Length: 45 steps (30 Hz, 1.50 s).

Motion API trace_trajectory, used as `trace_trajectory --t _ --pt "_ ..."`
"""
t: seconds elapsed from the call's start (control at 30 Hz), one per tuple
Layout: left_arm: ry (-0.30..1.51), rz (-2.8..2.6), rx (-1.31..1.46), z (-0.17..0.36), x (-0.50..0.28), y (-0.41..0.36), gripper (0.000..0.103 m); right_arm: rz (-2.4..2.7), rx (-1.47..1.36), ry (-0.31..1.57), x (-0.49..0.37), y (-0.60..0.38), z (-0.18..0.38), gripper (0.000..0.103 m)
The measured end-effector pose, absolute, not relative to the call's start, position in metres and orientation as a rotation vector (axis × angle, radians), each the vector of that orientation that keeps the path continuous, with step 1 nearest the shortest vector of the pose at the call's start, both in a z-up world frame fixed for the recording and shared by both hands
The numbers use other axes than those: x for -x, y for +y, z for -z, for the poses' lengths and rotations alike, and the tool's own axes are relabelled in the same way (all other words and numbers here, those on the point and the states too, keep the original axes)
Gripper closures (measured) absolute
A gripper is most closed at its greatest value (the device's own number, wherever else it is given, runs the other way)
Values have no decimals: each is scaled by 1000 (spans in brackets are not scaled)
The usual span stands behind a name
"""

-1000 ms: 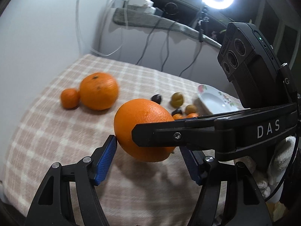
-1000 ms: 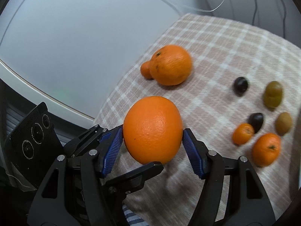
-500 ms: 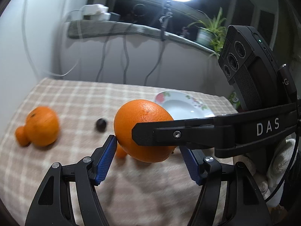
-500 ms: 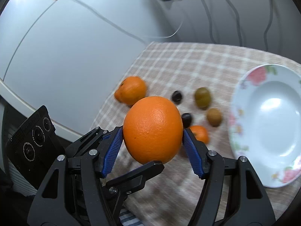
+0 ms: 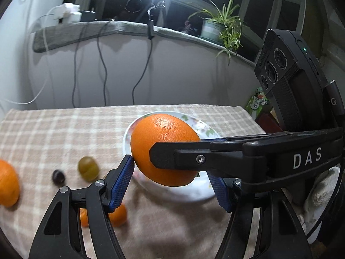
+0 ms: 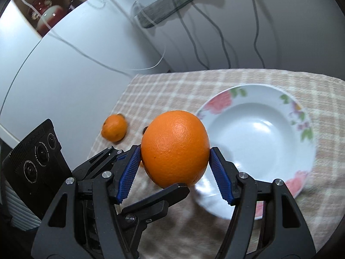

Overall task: Organize fruits
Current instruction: 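Carry the large orange with the right gripper over the white plate, then lower the orange onto the plate and open the right gripper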

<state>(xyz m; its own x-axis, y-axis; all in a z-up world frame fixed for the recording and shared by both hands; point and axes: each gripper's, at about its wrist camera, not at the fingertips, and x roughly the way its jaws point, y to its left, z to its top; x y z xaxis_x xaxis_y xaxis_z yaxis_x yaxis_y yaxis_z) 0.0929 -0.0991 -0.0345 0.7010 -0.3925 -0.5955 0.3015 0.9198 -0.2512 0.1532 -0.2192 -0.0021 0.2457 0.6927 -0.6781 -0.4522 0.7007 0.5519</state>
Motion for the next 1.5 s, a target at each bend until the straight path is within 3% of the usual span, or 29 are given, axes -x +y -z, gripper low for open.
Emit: trace_trajectory --t 0.6,1.13,1.27,1.5 --pt "789 422 104 59 -158 -133 35 -685 -293 1104 -202 -258 29 35" --pt "803 391 41 64 -168 -142 36 -635 -240 1104 -217 -257 36 34" --pt "797 382 29 61 -166 -140 36 -611 -227 1074 -214 -258 28 22" --pt "788 364 38 60 -159 -128 36 -594 -227 1044 -206 -264 18 22"
